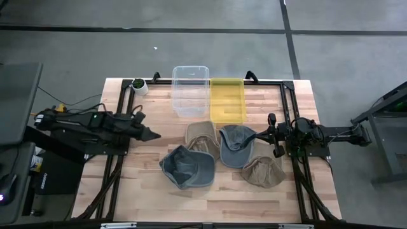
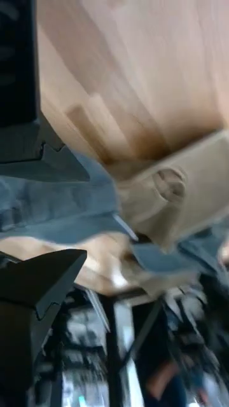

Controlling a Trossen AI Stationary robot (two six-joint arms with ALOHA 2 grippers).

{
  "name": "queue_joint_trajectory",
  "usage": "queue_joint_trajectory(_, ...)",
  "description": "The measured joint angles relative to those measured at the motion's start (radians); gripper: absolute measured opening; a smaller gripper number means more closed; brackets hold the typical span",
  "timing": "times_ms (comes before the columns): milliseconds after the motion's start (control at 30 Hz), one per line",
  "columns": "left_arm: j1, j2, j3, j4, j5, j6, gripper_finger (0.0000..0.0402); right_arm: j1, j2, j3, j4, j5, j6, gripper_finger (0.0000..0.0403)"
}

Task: Pick & Place hat
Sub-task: Put the bottom black cap into the transparent bin

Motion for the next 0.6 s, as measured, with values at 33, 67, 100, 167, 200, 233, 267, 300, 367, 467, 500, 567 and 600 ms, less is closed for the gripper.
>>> queue_joint_trajectory(33,0.000,0.026,0.016,-0.019,0.025,-0.010,0.0161,0.000,0.000,0.000,0.000,0.000,0.000,0.0005)
queue_joint_trajectory(67,0.000,0.049,0.026,-0.025,0.050,-0.018,0.0161,0.000,0.000,0.000,0.000,0.000,0.000,0.0005)
queue_joint_trajectory(100,0.000,0.070,0.032,-0.024,0.075,-0.027,0.0161,0.000,0.000,0.000,0.000,0.000,0.000,0.0005)
queue_joint_trajectory(167,0.000,0.109,0.038,-0.014,0.112,-0.041,0.0161,0.000,0.000,0.000,0.000,0.000,0.000,0.0005)
queue_joint_trajectory(200,0.000,0.128,0.039,-0.015,0.130,-0.043,0.0161,0.000,0.000,0.000,0.000,0.000,0.000,0.0005)
queue_joint_trajectory(233,0.000,0.149,0.039,-0.016,0.146,-0.043,0.0161,0.000,0.000,0.000,0.000,0.000,0.000,0.0005)
queue_joint_trajectory(267,0.000,0.172,0.039,-0.016,0.156,-0.043,0.0161,0.000,0.000,0.000,0.000,0.000,0.000,0.0005)
queue_joint_trajectory(300,0.000,0.198,0.039,-0.016,0.164,-0.040,0.0161,0.000,0.000,0.000,0.000,0.000,0.000,0.0005)
queue_joint_trajectory(367,0.000,0.247,0.039,-0.013,0.200,-0.039,0.0161,0.000,0.000,0.000,0.000,0.000,0.000,0.0005)
queue_joint_trajectory(467,0.000,0.314,0.039,0.020,0.282,-0.026,0.0161,0.000,0.000,0.000,0.000,0.000,0.000,0.0005)
queue_joint_trajectory(500,0.000,0.334,0.039,0.033,0.309,-0.015,0.0161,0.000,0.000,0.000,0.000,0.000,0.000,0.0005)
queue_joint_trajectory(567,0.000,0.368,0.040,0.049,0.355,-0.001,0.0161,0.000,0.000,0.000,0.000,0.000,0.000,0.0005)
queue_joint_trajectory(600,0.000,0.381,0.040,0.049,0.368,0.006,0.0161,0.000,0.000,0.000,0.000,0.000,0.000,0.0005)
